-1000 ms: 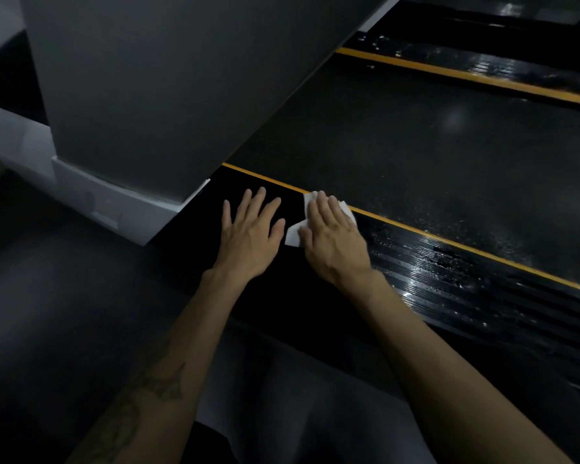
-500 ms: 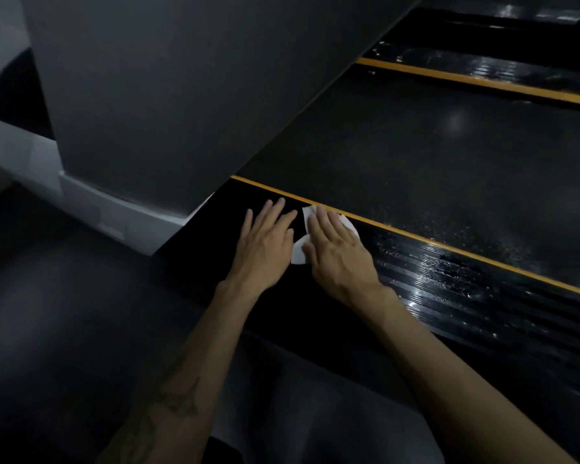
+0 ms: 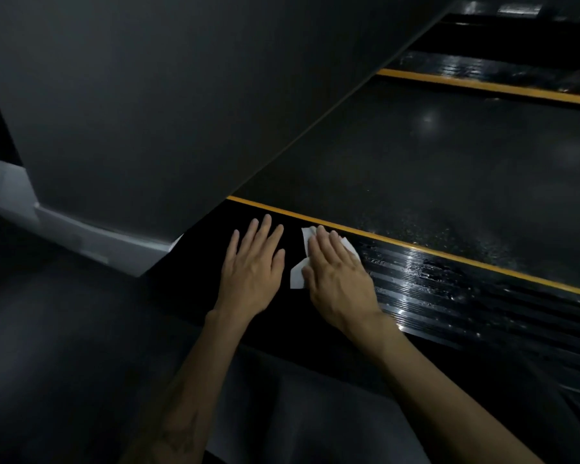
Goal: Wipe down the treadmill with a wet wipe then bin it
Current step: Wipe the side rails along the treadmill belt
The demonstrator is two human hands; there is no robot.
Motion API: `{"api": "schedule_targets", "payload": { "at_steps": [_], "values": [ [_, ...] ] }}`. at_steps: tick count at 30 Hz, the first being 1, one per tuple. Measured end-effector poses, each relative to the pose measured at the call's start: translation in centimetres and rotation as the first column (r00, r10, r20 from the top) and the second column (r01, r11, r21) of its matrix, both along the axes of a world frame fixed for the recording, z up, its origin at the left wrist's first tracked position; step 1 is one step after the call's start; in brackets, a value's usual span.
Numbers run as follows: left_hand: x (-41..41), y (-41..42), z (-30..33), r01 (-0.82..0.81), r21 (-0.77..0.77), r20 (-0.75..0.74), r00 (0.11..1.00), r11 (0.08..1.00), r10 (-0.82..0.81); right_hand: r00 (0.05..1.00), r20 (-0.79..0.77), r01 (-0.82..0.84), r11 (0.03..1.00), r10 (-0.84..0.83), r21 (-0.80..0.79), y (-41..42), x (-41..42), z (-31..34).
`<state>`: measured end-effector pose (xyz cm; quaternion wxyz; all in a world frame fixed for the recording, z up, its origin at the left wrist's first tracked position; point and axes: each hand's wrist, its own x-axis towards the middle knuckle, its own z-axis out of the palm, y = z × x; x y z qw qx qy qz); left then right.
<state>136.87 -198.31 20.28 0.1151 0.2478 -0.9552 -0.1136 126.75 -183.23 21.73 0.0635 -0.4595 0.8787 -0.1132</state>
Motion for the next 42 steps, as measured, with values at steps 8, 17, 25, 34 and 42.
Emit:
{"api": "schedule_targets", "payload": {
  "at_steps": [8,17,25,34,42],
  "values": [
    [0.5,0.3,-0.2,-0.012,-0.006,-0.023,1.000,1.000,0.012,0.999,-0.013,0.029,0.999,-0.029,-0.027,-1.2,-1.7,-0.1],
    [-0.7,1.3,0.4,-0.099,0.003,-0.056,0.994,0.995,0.099,0.996,0.019,0.086,0.996,-0.086,-0.037,0.8,-1.9,0.1],
    [-2.2,-0.3,0.5,0.073,0.030,0.032,0.997,0.997,-0.074,1.000,-0.001,-0.027,0.998,0.027,-0.051,0.9,-0.2,-0.1],
    [-2.3,-0.5,0.3,0.128,-0.043,-0.020,0.991,0.991,-0.129,0.993,-0.024,0.118,0.992,-0.119,-0.040,0.1,-0.5,-0.3],
    [-2.5,0.1,0.3,0.100,-0.032,-0.037,0.994,0.995,-0.101,0.991,-0.018,0.134,0.990,-0.134,-0.039,3.0,-1.4,-0.5]
  ]
}}
